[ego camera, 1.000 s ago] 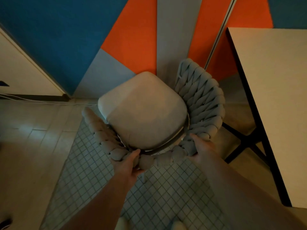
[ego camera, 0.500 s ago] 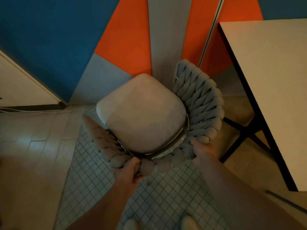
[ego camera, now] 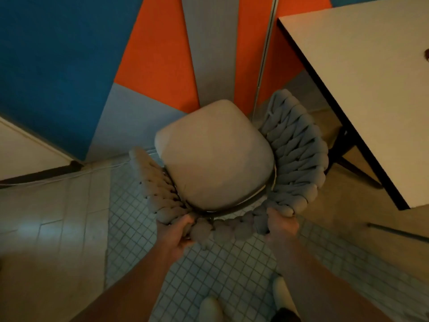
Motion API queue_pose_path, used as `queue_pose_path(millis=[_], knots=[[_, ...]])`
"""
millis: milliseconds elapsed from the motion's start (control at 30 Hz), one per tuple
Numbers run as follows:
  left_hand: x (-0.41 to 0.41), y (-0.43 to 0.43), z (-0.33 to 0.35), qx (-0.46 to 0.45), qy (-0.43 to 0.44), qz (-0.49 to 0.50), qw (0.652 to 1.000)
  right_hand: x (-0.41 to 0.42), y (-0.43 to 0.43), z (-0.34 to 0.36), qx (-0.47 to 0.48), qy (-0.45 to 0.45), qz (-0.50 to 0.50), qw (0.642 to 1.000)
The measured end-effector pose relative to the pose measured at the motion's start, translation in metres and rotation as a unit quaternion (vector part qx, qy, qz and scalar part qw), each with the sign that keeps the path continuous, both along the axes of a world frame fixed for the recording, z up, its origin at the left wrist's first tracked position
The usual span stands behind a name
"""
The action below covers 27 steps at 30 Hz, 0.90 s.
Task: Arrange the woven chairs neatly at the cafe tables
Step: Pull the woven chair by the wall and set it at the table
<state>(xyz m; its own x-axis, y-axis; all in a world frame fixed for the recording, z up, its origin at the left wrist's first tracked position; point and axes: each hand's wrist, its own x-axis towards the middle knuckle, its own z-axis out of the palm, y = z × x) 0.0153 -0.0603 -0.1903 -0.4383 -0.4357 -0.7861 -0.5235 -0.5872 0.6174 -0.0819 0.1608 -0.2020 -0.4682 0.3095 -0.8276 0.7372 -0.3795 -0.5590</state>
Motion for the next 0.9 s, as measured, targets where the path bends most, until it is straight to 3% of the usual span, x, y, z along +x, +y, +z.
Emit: queue_pose_path(millis=[367, 567, 900], knots=[[-0.015, -0.049, -0.008, -0.008, -0.011, -0.087, 0.996, 0.028, -0.026, -0.009, -0.009, 0.014, -0.059, 0.998], [-0.015, -0.015, -0.010, -0.056, -0.013, 0.043, 0.997, 0.017, -0.004, -0.001, -0.099, -0.009, -0.051, 0.994], [-0.006, 0.016, -0.047, 0.046, 0.006, 0.138, 0.989, -0.020, 0.035, 0.007, -0.111, -0.029, -0.029, 0.993]])
